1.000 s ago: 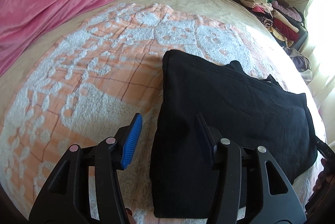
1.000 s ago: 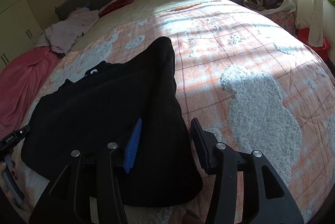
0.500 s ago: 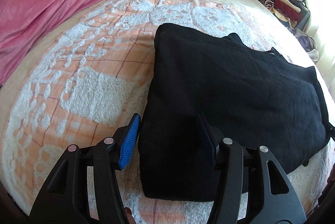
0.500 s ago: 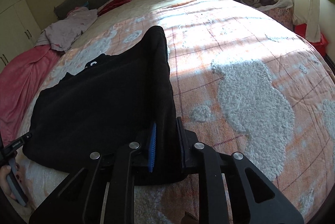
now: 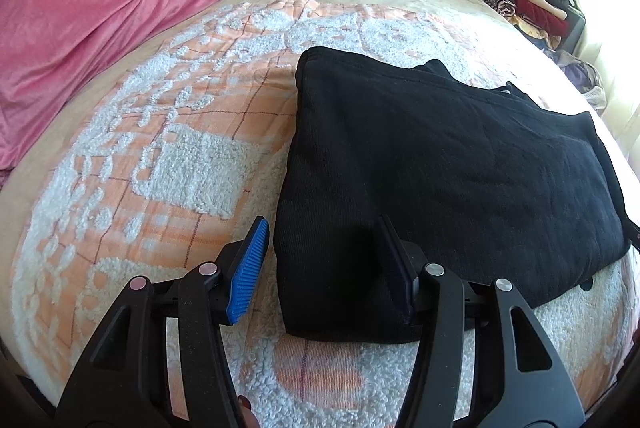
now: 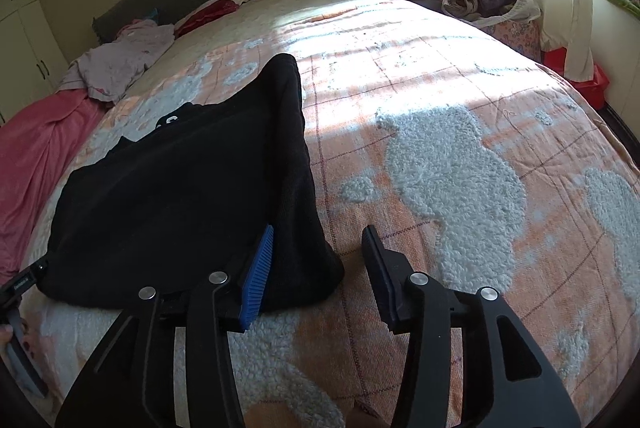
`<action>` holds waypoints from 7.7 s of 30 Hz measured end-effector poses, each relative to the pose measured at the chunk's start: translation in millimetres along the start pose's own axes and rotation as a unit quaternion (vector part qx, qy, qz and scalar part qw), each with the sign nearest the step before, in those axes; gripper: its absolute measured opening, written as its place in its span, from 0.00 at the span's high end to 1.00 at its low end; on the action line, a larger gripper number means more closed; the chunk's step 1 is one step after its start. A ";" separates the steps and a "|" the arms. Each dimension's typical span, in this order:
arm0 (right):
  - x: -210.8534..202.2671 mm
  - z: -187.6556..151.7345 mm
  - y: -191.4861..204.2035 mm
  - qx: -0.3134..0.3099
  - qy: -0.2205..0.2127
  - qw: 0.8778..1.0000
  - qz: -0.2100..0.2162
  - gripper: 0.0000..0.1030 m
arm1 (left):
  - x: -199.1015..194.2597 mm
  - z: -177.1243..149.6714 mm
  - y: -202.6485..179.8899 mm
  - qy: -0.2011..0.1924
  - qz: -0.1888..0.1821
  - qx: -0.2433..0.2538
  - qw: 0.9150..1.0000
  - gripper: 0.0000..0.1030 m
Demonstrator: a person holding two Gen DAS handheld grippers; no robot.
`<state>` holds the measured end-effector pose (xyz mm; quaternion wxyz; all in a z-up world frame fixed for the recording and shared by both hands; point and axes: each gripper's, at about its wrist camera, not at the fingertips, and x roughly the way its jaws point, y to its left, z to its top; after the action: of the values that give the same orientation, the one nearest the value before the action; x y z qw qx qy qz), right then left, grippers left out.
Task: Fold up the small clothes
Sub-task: 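Open the left tool and withdraw both tools from the folded shirt, then move the left tool to the end of the folded black shirt and grasp it, then lift the shirt end with the left tool while the right tool grips the shirt body, then fold the lifted end over the shirt with the left tool while the right tool holds it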
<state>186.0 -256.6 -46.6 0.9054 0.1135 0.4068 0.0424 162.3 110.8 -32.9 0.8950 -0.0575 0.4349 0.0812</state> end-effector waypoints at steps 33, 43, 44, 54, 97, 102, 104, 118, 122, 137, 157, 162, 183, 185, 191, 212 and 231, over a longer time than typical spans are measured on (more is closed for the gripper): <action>-55.8 -36.2 94.2 -0.113 -0.045 0.992 0.030 0.06 | -32.1 -16.0 32.5 -0.028 -0.004 -0.055 0.998 0.09; -49.6 -51.1 152.3 -0.178 -0.042 0.981 0.064 0.05 | -33.5 -13.9 44.4 -0.034 0.001 -0.077 0.996 0.09; -48.6 -52.3 157.6 -0.187 -0.040 0.979 0.066 0.05 | -33.3 -13.6 45.6 -0.034 0.002 -0.079 0.996 0.09; -36.8 -64.0 209.8 -0.256 -0.039 0.962 0.088 0.05 | -28.2 -4.9 58.2 -0.034 0.016 -0.091 0.995 0.09; 32.9 -95.4 299.9 -0.433 -0.020 0.900 0.053 0.05 | 49.1 86.8 66.8 0.016 -0.024 -0.132 0.991 0.09; 43.3 -94.7 307.8 -0.449 -0.024 0.892 0.038 0.05 | 69.2 91.2 74.6 0.054 -0.086 -0.162 0.982 0.09; 47.8 -94.5 312.6 -0.454 -0.028 0.890 0.032 0.05 | 72.9 89.7 74.8 0.063 -0.093 -0.153 0.982 0.09; 51.8 -91.2 330.1 -0.462 -0.094 0.882 0.017 0.56 | 77.9 89.3 72.8 0.073 -0.150 -0.160 0.973 0.09; 38.0 -86.9 324.6 -0.446 -0.123 0.886 0.024 0.80 | 76.2 90.2 70.9 0.072 -0.157 -0.167 0.971 0.09; 6.3 -66.4 301.7 -0.394 -0.156 0.904 0.056 0.87 | 59.0 98.8 25.5 0.065 -0.167 -0.118 0.977 0.23; -30.6 -46.8 255.6 -0.311 -0.183 0.930 0.075 0.88 | 11.9 109.4 -51.1 0.023 -0.170 -0.051 0.984 0.78; -41.8 -43.1 239.3 -0.294 -0.194 0.933 0.074 0.89 | -4.6 113.4 -73.0 0.005 -0.162 -0.031 0.986 0.78; -61.7 -31.3 174.3 -0.224 -0.199 0.953 0.044 0.89 | -21.6 114.8 -160.1 -0.027 -0.181 0.022 0.983 0.78; -61.6 -30.9 169.5 -0.215 -0.197 0.956 0.042 0.89 | -21.2 113.0 -165.7 -0.026 -0.184 0.025 0.982 0.78; -63.1 -29.4 161.8 -0.198 -0.192 0.960 0.038 0.89 | -26.1 110.5 -180.0 -0.027 -0.196 0.028 0.980 0.78; -38.5 -17.4 112.7 -0.123 -0.147 0.981 0.030 0.89 | 0.7 96.4 -253.0 0.000 -0.209 0.088 0.974 0.73; -16.4 -8.7 82.0 -0.050 -0.102 0.992 0.056 0.86 | 26.0 95.5 -262.6 0.034 -0.297 0.073 0.952 0.32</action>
<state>169.9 -178.2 -20.6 0.9430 0.0946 0.3027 0.1010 302.9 -127.5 13.9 0.8651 -0.1209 0.4333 -0.2218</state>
